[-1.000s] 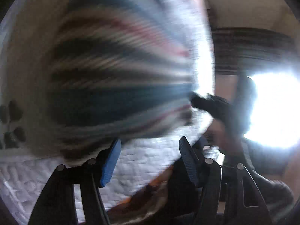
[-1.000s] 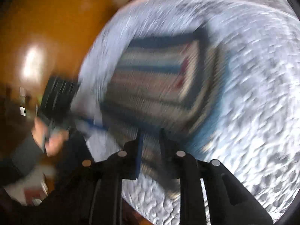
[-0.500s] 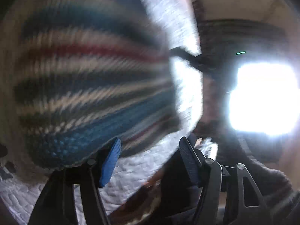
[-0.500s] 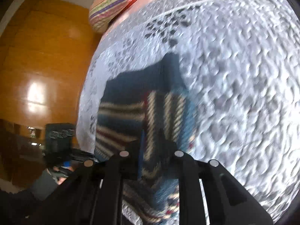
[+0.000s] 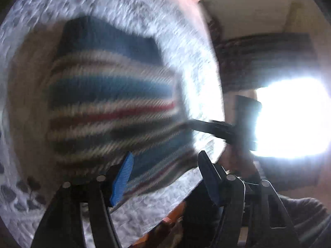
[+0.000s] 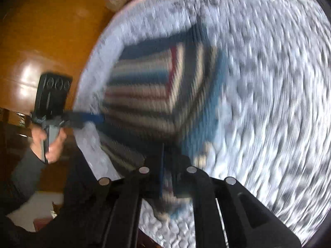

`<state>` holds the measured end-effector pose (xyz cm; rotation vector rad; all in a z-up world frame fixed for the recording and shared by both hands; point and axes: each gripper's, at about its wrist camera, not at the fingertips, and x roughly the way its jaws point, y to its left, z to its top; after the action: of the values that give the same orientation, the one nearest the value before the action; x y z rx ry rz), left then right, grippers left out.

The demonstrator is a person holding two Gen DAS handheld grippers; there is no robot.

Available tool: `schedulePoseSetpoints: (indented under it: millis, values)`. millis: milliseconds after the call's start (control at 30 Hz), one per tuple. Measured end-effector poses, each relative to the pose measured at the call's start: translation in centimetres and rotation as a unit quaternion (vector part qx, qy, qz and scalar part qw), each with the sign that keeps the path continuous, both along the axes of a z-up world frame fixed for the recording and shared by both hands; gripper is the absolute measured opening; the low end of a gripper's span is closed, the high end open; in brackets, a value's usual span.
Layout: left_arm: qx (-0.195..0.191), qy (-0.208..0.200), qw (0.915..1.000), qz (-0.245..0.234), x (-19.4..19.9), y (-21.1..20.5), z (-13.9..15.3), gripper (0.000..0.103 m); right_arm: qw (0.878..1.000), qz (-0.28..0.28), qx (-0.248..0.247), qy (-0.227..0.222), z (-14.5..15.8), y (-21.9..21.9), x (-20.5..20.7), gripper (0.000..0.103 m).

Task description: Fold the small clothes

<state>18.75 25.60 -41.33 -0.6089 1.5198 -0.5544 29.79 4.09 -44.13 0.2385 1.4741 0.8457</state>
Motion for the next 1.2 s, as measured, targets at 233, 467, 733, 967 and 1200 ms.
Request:
schedulePoseSetpoints:
  millis: [233,467,733,967,1200]
  values:
    - [-0.073,-0.019,0.9966,0.034,-2.7,0.3,3.0,0.063,0.999,-0.012,-0.019,-0.03,1.9,1.1,-1.4,0.007]
    - [0.025,0.063,0.9971,0.034,-5.3,1.3,-3.5,0.045,0.998,0.019,-0.064,-0.021,0.1,2.4,-3.3,0.0]
    - [0.043,0.088,0.9949,0.024,-4.9,2.1,-5.4,0.004,0.999,0.006,-0.041,0.011,1.4,-0.8,-3.5,0.0]
    - [0.185,-0.068,0.9688,-0.15,-5.3,-3.0,2.2,0.049,0.999,-0.026,-0.03,-0.018,5.9,-4.8,-6.6,0.027]
    - [0.345,-0.187,0.8704,-0.298,-8.8,-10.6,1.0,0.052,0.998,-0.053,-0.022,0.001,4.6,-6.3,-7.5,0.032]
